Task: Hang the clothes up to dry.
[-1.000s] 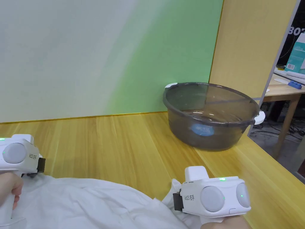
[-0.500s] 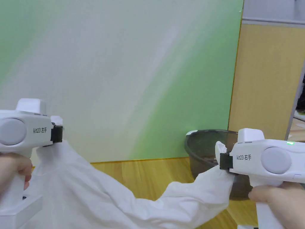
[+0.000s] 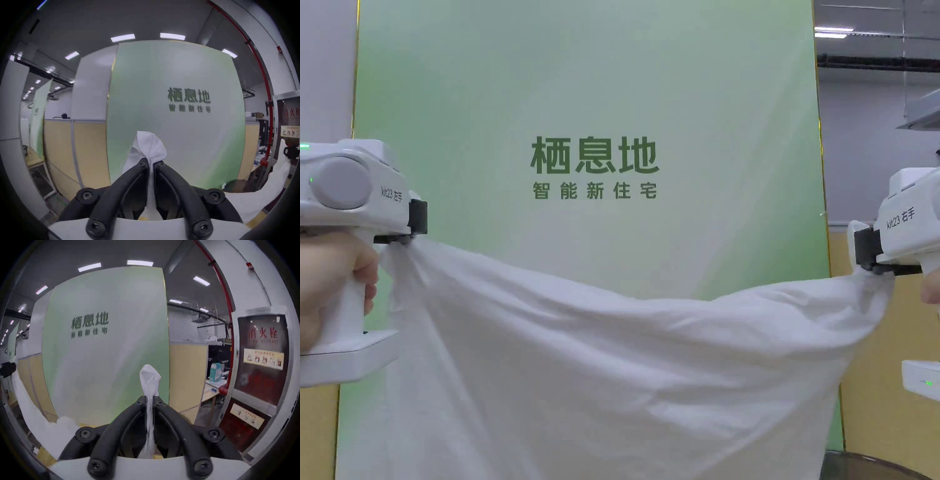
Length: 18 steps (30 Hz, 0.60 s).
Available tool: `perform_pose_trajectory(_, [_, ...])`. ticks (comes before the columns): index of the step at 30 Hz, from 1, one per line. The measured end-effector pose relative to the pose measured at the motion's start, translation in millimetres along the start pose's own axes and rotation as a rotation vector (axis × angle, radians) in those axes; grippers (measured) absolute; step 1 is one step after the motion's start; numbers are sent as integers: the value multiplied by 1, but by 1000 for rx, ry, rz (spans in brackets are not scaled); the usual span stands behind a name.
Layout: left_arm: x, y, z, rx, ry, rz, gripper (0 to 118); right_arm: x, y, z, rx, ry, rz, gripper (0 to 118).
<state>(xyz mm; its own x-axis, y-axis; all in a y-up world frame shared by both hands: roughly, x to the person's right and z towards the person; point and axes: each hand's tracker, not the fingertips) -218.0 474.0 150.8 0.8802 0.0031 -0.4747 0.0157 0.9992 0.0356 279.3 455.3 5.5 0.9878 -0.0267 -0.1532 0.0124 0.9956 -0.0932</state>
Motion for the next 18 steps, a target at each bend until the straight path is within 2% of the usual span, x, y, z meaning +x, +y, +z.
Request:
perform_pose_trajectory(2, [-4, 14, 6, 9, 31, 12, 1, 3, 21, 3, 2, -18, 12, 5])
perform_pose_trajectory(3, [-7, 19, 9, 22, 42, 16, 1, 5, 29, 5, 29, -26, -16, 5])
perform_pose_trajectory(9, [-21, 33, 25, 38, 67, 65, 1, 16, 60, 16, 54, -11, -61, 5])
perform_pose_trajectory(11, [-22, 35, 27, 35, 71, 58, 1, 14, 62, 17, 59, -31, -18, 5])
perform_pose_trajectory(14, [-27, 36, 27, 44, 80, 56, 1, 14, 67, 14, 63, -29, -50, 5])
perform_pose_trajectory(18, [-33, 36, 22, 35, 86, 89, 1, 6, 71, 5, 54, -56, -10, 5])
